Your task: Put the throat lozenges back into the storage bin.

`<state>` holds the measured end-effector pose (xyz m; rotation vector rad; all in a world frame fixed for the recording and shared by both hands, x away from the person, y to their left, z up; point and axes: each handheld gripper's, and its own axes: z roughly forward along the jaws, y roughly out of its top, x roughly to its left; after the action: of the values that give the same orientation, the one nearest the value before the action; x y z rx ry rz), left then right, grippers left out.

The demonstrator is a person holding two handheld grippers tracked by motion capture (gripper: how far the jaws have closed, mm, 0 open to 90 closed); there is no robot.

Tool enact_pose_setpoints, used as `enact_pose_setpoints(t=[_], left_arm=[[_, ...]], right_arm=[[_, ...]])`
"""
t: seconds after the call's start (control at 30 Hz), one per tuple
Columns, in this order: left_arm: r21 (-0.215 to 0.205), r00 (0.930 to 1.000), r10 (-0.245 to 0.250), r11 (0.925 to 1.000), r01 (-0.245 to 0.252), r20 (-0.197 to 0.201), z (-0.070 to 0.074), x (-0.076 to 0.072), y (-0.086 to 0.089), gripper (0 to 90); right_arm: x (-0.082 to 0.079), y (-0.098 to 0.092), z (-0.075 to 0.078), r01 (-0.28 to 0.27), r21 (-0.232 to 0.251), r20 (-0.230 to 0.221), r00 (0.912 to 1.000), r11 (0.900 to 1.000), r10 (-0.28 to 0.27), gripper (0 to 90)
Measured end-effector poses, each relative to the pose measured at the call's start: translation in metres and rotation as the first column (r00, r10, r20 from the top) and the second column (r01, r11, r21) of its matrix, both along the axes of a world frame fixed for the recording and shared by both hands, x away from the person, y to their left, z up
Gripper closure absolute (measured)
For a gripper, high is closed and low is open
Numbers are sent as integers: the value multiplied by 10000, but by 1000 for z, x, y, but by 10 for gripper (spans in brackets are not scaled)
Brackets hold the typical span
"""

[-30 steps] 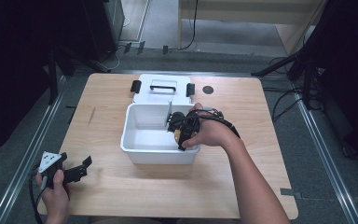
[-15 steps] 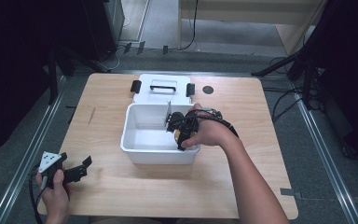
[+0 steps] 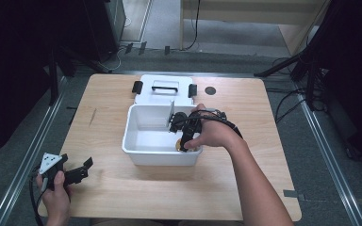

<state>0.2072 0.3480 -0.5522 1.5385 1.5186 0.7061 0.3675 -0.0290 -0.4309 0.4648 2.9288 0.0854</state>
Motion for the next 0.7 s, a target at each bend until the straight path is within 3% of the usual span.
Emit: enact_pose_setpoints(t=[0.3,0.57,0.7], left_arm=[[15,10000,1,10000,-1,7,0,0,0,0],[-5,10000,21,10000,-21,21,0,0,0,0],[-8,10000,18,10000,-18,29,0,0,0,0]], right_arm=[[-2,-7,17,264,610,204,9994,9978,-277,203],[-6,-13,40,465,1495,422,9977,9877,-534,210],[-8,-15,49,500,1652,539,9968,9850,-596,207]])
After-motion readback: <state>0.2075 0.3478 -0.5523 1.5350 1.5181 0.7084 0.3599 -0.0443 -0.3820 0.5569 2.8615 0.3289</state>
